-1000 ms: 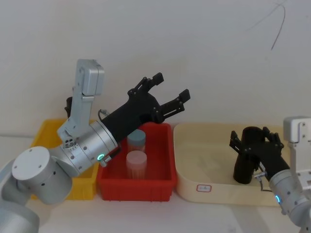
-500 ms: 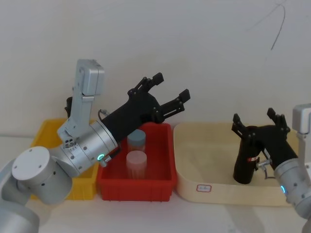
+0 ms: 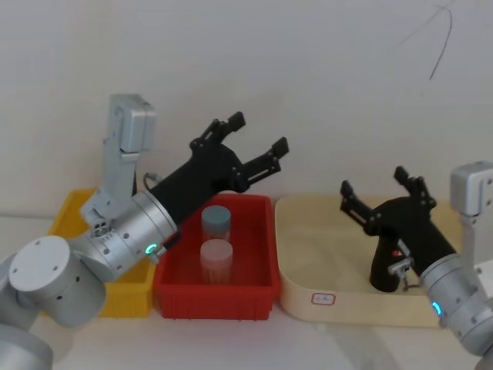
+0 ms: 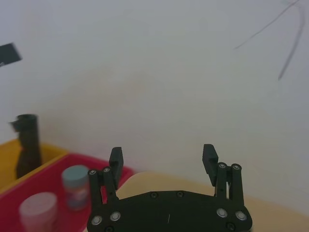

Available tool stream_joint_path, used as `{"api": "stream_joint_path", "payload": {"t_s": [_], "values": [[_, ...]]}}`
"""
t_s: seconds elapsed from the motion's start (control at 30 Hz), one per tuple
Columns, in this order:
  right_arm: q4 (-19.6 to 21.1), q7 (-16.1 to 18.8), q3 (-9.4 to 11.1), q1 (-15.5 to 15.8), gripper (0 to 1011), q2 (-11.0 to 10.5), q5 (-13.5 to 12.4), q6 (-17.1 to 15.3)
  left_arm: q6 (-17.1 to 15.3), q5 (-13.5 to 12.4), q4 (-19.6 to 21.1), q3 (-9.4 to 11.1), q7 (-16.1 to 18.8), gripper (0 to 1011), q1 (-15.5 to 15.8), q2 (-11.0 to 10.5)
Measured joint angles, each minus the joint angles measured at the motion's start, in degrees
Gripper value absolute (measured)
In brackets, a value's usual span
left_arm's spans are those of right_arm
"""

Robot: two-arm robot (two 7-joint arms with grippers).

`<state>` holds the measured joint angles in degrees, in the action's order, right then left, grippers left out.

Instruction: Pick up the garbage bag with the one hand and transfer it to the other hand.

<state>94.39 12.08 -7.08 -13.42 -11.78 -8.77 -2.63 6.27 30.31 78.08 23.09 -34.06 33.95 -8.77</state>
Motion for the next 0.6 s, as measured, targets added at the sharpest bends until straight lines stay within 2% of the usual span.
{"api": "stream_joint_path", "payload": {"t_s": [0.3,0.6], "values": [[0.54,1.99,-2.08,1.22,999,-0.13,-1.08,-1.27,1.05,-2.23,2.87,-1.33,4.37,1000,-1.74,-1.64],[-0.83,3.76,-4.32,0.71,1000,0.01,-1.88,-1.89,2.06,-5.28,7.10,-4.11,10.01,1000,-4.58,-3.92]]}}
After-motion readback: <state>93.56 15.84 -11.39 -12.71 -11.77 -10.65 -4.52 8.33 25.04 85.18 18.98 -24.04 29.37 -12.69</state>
